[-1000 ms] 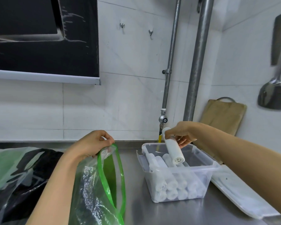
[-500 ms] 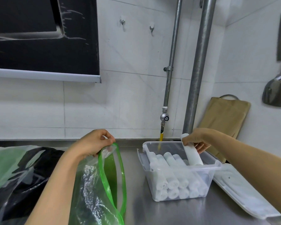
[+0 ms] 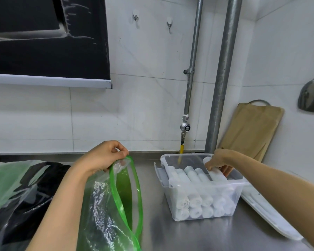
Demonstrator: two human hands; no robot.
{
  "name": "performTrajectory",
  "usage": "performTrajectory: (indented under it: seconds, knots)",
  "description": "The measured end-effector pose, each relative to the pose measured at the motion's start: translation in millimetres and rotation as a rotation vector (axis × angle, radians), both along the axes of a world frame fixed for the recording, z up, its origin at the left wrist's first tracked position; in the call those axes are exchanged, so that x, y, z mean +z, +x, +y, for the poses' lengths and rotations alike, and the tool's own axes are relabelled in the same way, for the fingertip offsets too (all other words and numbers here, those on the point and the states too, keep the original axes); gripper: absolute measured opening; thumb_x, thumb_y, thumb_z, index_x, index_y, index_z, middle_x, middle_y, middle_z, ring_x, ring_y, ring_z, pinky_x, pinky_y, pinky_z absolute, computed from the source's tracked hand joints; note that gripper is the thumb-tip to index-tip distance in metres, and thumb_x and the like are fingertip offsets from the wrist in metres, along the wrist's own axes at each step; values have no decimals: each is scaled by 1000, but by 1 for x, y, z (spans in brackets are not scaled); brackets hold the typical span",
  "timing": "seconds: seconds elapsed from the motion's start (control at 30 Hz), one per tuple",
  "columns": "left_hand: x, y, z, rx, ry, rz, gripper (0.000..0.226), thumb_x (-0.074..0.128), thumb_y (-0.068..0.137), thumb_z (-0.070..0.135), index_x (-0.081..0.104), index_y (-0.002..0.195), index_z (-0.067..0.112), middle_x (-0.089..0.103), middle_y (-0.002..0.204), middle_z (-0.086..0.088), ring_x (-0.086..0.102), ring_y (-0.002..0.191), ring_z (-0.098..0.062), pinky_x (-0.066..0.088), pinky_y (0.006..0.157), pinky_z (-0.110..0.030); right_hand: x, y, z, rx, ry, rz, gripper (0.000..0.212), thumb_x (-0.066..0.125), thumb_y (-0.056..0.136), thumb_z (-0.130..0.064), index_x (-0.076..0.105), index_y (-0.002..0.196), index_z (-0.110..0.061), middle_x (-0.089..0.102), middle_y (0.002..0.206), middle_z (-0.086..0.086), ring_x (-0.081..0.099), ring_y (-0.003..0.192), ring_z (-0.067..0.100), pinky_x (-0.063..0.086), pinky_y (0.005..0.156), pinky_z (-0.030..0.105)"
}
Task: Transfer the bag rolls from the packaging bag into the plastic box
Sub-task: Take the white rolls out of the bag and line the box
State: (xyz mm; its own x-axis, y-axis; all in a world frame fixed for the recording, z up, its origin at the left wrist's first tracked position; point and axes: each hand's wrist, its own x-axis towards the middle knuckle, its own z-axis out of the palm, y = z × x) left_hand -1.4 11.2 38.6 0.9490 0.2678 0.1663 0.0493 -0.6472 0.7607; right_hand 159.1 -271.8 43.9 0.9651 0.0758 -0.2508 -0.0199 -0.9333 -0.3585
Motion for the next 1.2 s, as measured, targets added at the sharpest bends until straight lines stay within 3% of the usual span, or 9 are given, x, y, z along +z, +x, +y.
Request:
performTrajectory:
  seconds: [0.07, 0.23, 0.47, 0.67, 0.83, 0.97, 1.2]
  knots:
    - [0, -1, 0, 1, -4, 2, 16, 52, 94, 23, 62, 102, 14, 67, 85, -4, 39, 47, -8, 31, 39, -15, -3, 1, 0, 4, -18, 4, 41, 63, 87, -18, 53, 121, 1, 61, 101, 17, 63, 85, 30, 57, 78, 35]
    - [1, -2, -1, 4, -7, -4, 16, 52, 94, 22, 62, 103, 13, 66, 82, -2, 38, 47, -9, 31, 38, -15, -9, 4, 0, 16, -68, 19, 44, 63, 88, -18, 50, 126, 1, 63, 118, 19, 63, 84, 29, 57, 79, 35]
    - [2, -3, -2, 9, -11, -6, 16, 52, 94, 22, 62, 102, 13, 67, 82, -2, 37, 46, -8, 30, 38, -15, -16, 5, 2, 53, -161, 7, 44, 62, 89, -16, 48, 128, -2, 60, 124, 16, 63, 108, 29, 53, 93, 36]
    - [2, -2, -2, 13, 3, -6, 15, 52, 94, 24, 62, 100, 15, 67, 86, -3, 39, 44, -6, 31, 41, -17, -14, 0, 6, 117, -321, -45, 41, 64, 88, -16, 55, 125, -1, 61, 126, 12, 62, 112, 24, 50, 96, 30]
    - [2, -4, -1, 0, -8, 1, 12, 52, 94, 25, 61, 97, 18, 68, 83, -1, 38, 44, -7, 31, 41, -18, -7, -1, 5, 173, -425, -123, 47, 73, 80, -11, 57, 122, 1, 62, 102, 8, 65, 107, 24, 52, 92, 30]
    - [3, -5, -1, 3, -17, -3, 15, 52, 94, 25, 62, 100, 15, 68, 84, -2, 39, 46, -8, 31, 44, -20, -9, 0, 4, 179, -441, -133, 37, 74, 78, -8, 62, 111, 2, 67, 113, 11, 67, 102, 24, 55, 89, 31]
    - [4, -6, -1, 13, -19, -11, 17, 52, 94, 25, 62, 102, 14, 67, 88, -3, 40, 47, -6, 32, 46, -21, -11, 2, 1, 163, -443, -178, 42, 78, 73, -12, 62, 110, -2, 64, 97, 6, 66, 88, 21, 55, 81, 25]
